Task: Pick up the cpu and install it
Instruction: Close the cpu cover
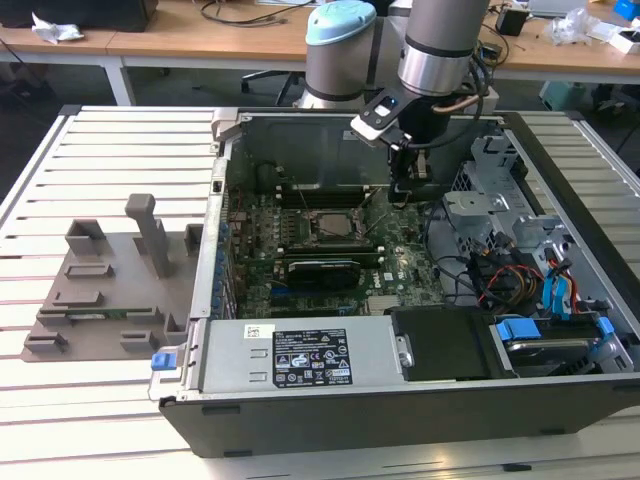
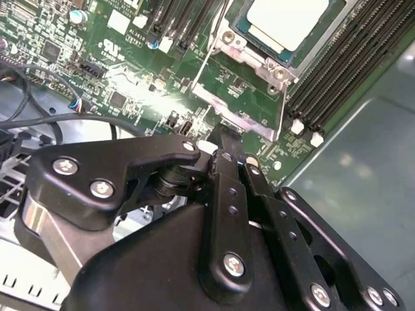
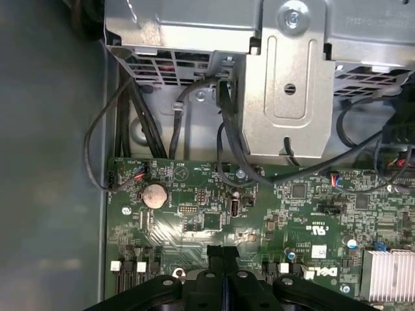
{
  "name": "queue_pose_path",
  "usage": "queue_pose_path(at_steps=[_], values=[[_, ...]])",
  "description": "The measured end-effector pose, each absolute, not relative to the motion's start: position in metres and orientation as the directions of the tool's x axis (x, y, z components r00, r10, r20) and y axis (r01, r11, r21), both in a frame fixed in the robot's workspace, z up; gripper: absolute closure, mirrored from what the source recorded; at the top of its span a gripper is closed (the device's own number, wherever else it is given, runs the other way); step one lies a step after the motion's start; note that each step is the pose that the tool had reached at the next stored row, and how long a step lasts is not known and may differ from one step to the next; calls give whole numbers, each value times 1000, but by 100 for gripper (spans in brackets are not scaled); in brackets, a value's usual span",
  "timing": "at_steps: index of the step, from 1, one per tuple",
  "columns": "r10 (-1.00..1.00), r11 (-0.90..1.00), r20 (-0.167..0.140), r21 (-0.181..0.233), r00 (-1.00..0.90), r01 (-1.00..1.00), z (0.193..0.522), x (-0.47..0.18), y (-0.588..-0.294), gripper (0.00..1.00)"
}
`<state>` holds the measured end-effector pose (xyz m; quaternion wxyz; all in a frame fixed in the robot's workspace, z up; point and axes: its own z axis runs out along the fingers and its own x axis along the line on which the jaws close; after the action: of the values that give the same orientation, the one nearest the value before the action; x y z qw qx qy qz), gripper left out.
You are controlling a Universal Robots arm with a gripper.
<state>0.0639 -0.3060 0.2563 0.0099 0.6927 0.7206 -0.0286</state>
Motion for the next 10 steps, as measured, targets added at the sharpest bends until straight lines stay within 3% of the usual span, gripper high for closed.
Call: queue_pose_path(at_steps=[10], values=[[998,39,-53,-27,-40,999,256,52,-306,89]])
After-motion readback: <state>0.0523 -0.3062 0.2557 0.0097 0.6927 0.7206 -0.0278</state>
